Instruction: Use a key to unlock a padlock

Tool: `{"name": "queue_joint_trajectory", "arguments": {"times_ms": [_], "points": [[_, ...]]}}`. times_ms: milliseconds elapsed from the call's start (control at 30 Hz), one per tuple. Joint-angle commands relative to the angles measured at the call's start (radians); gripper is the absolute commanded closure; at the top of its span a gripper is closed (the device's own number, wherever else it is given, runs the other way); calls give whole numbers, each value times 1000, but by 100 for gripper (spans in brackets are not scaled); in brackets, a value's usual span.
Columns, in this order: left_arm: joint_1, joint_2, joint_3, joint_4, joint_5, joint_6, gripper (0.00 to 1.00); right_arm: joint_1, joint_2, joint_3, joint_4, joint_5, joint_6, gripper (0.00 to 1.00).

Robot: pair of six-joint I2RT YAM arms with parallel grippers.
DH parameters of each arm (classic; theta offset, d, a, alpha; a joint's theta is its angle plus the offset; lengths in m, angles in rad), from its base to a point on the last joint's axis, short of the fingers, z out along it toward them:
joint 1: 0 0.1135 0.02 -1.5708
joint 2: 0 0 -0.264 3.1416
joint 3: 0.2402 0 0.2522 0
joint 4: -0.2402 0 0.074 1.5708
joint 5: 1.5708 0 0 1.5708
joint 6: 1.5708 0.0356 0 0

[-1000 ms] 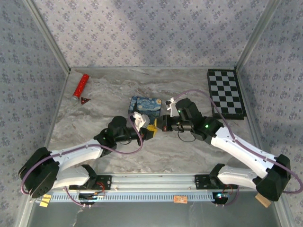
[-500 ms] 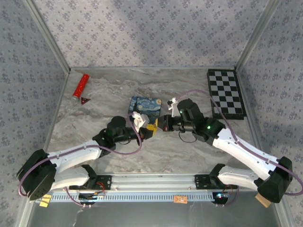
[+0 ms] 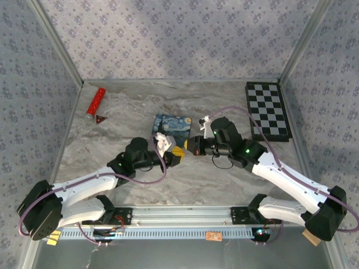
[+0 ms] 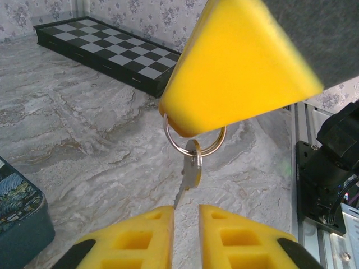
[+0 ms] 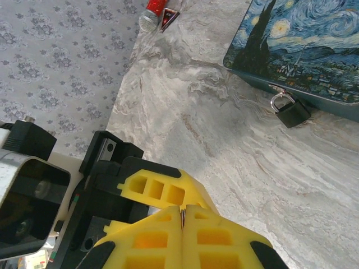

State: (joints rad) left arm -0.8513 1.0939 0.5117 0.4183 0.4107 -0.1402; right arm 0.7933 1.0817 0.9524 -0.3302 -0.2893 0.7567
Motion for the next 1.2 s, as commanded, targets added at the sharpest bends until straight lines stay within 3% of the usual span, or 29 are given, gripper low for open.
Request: {"name": "queue_joint_trajectory", "arguments": {"times_ms": [0, 367, 567, 933, 1167], "points": [[2, -3, 25, 18, 21, 9, 77, -2, -9, -5, 20, -25, 10, 100], [13, 27, 31, 78, 22, -5, 78, 9, -5, -7, 33, -31, 21, 100], [19, 23, 37, 70, 27, -8, 91, 10, -6, -12, 28, -17, 20, 100], [23, 17, 28, 86, 30, -18, 82, 10, -5, -25, 45, -22, 31, 100], [24, 17, 31, 83, 40, -18, 95, 10, -5, -32, 51, -23, 35, 100]]}}
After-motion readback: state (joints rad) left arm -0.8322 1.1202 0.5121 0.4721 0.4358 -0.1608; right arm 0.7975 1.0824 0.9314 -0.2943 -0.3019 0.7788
